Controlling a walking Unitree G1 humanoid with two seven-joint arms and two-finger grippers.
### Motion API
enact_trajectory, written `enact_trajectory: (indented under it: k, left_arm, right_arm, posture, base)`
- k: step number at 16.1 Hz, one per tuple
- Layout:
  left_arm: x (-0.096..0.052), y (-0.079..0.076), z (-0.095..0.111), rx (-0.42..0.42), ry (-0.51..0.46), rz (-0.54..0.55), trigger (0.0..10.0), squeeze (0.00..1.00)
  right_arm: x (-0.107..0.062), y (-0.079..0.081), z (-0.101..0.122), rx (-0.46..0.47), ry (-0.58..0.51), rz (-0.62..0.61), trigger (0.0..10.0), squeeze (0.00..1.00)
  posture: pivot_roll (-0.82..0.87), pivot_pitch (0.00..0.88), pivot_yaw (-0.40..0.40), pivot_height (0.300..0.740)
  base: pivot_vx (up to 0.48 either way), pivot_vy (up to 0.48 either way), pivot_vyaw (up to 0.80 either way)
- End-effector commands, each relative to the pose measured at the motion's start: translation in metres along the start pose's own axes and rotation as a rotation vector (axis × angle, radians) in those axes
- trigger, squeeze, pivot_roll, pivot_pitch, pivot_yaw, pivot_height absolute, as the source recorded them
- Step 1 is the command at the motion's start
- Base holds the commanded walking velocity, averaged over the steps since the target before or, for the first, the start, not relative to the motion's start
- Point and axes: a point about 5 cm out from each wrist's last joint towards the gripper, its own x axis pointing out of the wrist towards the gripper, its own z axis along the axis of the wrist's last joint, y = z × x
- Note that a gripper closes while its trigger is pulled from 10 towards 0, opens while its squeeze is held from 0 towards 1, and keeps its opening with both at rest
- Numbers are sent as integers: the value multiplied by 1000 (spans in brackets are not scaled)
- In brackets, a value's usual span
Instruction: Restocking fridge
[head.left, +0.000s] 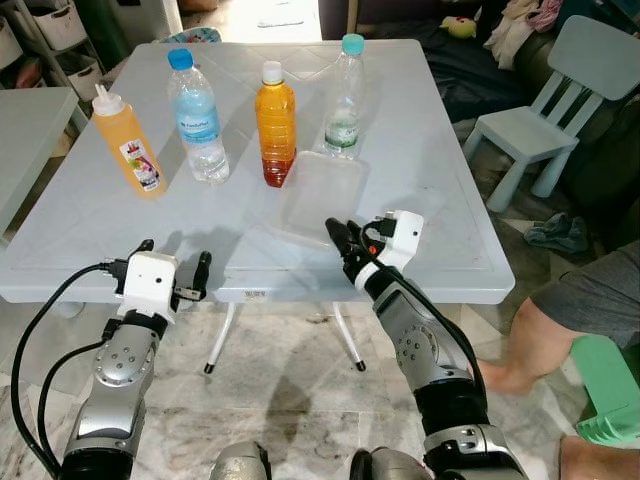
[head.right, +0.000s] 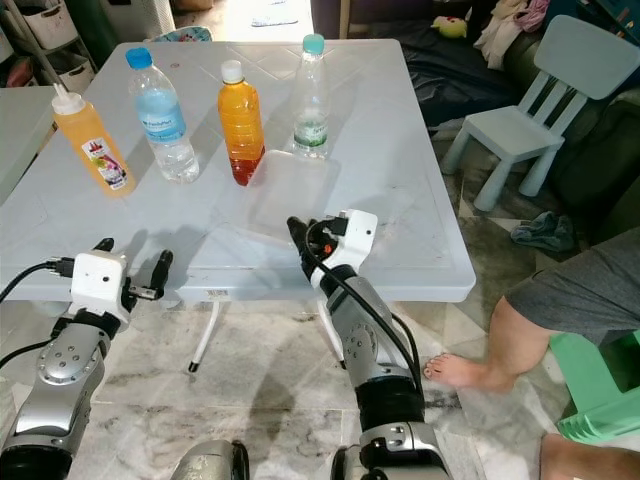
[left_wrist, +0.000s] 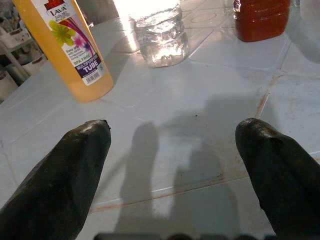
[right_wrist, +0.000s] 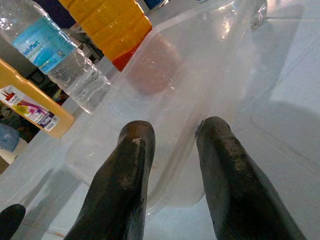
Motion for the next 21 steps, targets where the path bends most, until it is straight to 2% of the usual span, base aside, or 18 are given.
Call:
enact_trajectory:
  k: [1, 7, 9, 10, 11, 12, 13, 15, 18, 19, 20, 21]
  left_arm:
    - [2, 0, 4, 14, -10, -2, 10000, 0]
    - [2, -3, 6, 10, -15, -8, 10000, 0]
    - [3, -3, 6, 9, -17, -9, 10000, 0]
    - [3, -3, 7, 10, -19, -9, 10000, 0]
    - [3, -3, 7, 10, -20, -9, 10000, 0]
    - [4, -3, 8, 10, -23, -9, 10000, 0]
    - [4, -3, 8, 10, -24, -9, 10000, 0]
    - [1, -2, 6, 21, -19, -22, 10000, 0]
    - [-7, -2, 0, 49, -3, -49, 10000, 0]
    - [-8, -5, -1, 45, 0, -52, 10000, 0]
    - [-8, -6, -1, 43, -1, -53, 10000, 0]
    - [-7, -8, 0, 39, -2, -57, 10000, 0]
  right_arm:
    - [-3, 1, -1, 10, 5, -5, 0, 0]
    - [-13, -11, 5, -16, 22, -15, 0, 0]
    - [-16, -10, 6, -13, 23, -14, 275, 0]
    - [-19, -9, 6, -11, 24, -13, 3137, 0]
    - [-21, -8, 7, -9, 25, -12, 3098, 0]
    - [-27, -7, 7, 7, 28, -11, 4510, 0]
    - [-31, -7, 8, 9, 27, -21, 10000, 0]
    - [-41, -4, 13, 14, 19, -43, 10000, 0]
    - [-51, -9, 14, -71, 51, -80, 10000, 0]
    - [-55, -16, 18, -104, 55, -97, 10000, 133]
    - [-56, -17, 20, -114, 56, -102, 10000, 471]
    - [-56, -19, 23, -127, 55, -105, 10000, 1000]
  posture:
    - [110, 76, 34, 740]
    - [107, 76, 32, 740]
    - [107, 76, 33, 740]
    - [107, 75, 33, 740]
    - [108, 74, 33, 740]
    - [108, 73, 33, 740]
    - [107, 73, 33, 740]
    - [98, 72, 40, 740]
    - [92, 72, 38, 740]
    - [91, 72, 36, 740]
    - [90, 73, 36, 740]
    - [90, 73, 34, 740]
  base:
    - [0, 0, 0]
    - [0, 0, 0]
    - [0, 0, 0]
    - [0, 0, 0]
    - [0, 0, 0]
    - [0, 0, 0]
    - [0, 0, 0]
    - [0, 0, 0]
    - [0, 0, 0]
    - [0, 0, 0]
    - [0, 0, 0]
    - [0, 0, 0]
